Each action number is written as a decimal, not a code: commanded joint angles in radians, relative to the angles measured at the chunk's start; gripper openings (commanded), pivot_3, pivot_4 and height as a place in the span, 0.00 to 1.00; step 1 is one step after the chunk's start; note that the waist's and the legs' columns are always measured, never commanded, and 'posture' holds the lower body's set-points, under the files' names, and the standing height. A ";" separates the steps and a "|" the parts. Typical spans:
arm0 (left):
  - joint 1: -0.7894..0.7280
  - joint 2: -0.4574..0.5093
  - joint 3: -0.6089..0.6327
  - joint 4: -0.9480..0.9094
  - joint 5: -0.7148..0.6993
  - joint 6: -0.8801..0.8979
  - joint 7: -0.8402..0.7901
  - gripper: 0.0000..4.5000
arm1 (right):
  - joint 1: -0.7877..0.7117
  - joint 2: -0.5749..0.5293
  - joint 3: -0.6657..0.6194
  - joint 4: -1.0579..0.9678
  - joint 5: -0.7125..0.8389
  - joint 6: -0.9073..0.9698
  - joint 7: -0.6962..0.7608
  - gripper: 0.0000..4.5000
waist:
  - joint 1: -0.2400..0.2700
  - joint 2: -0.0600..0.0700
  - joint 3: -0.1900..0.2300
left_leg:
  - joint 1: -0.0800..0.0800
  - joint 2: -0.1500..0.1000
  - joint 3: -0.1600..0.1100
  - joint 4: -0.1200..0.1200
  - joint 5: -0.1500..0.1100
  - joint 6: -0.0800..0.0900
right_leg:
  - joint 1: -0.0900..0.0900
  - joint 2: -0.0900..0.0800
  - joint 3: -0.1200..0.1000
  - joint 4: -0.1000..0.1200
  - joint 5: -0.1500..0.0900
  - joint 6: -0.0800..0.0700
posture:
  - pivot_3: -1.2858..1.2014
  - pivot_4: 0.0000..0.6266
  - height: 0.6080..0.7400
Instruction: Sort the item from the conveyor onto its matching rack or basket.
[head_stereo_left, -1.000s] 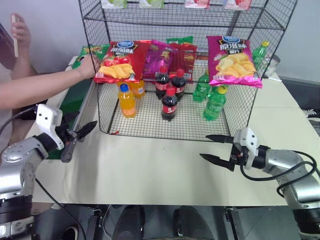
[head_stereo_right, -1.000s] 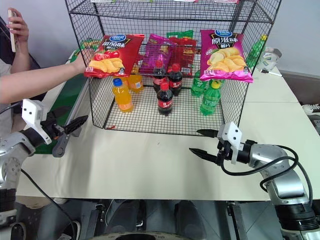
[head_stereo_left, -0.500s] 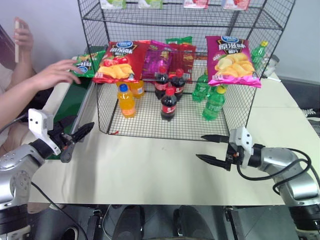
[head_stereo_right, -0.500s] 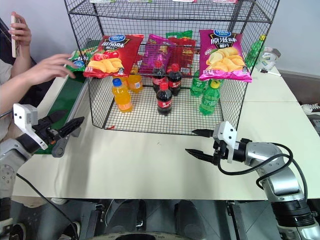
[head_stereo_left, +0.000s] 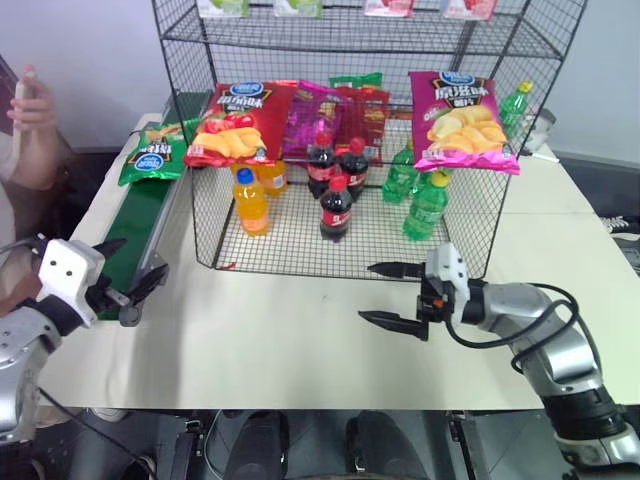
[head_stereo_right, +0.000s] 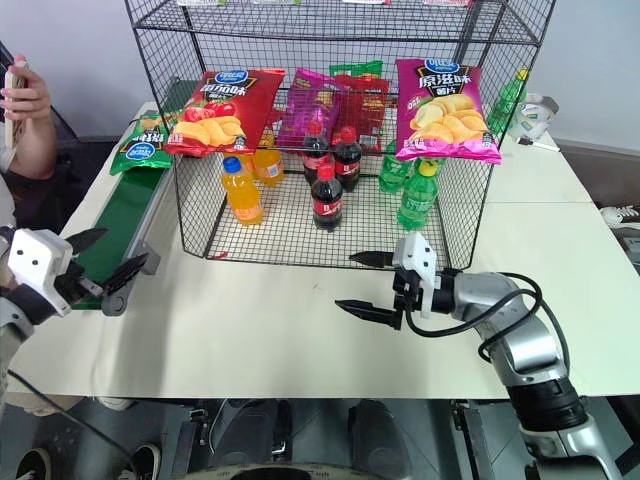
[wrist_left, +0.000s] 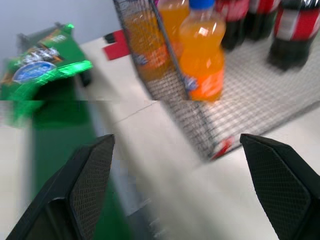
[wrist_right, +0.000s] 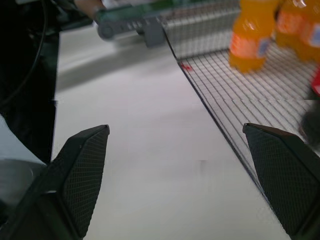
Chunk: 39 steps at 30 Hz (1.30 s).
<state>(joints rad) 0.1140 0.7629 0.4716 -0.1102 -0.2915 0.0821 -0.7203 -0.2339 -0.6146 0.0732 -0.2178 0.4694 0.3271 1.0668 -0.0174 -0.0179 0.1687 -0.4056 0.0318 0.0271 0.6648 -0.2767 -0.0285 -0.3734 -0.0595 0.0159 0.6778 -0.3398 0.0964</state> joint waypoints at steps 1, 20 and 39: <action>0.077 0.044 0.090 0.044 0.180 -0.224 0.074 0.96 | -0.047 0.032 0.028 -0.002 -0.029 -0.043 -0.005 0.99 | 0.000 0.000 0.000 | 0.000 0.000 0.000 0.000 0.000 0.000 | 0.000 0.000 0.000 0.000 0.000 0.000 | 0.52 0.24 0.99; 0.224 0.134 0.124 0.225 0.595 -0.572 0.365 0.96 | -0.117 0.085 0.123 0.086 -0.085 -0.136 0.110 0.99 | -0.001 -0.002 -0.001 | -0.001 0.000 0.000 -0.002 0.000 0.000 | -0.001 -0.002 -0.001 -0.003 0.000 0.000 | 0.52 0.24 0.99; 0.082 0.212 -0.040 0.425 0.618 -0.643 0.417 0.96 | -0.078 0.076 0.159 0.063 -0.155 -0.171 0.094 0.99 | -0.003 -0.002 -0.001 | -0.001 0.000 0.001 -0.002 0.000 0.000 | -0.001 -0.002 -0.001 -0.002 0.000 0.000 | 0.52 0.24 0.99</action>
<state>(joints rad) 0.2021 0.9510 0.4315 0.3111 0.3272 -0.5405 -0.3196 -0.3127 -0.5400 0.2372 -0.1138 0.3159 0.1688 1.1670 -0.0202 -0.0195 0.1677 -0.4064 0.0317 0.0278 0.6624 -0.2770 -0.0281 -0.3745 -0.0614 0.0147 0.6763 -0.3398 0.0962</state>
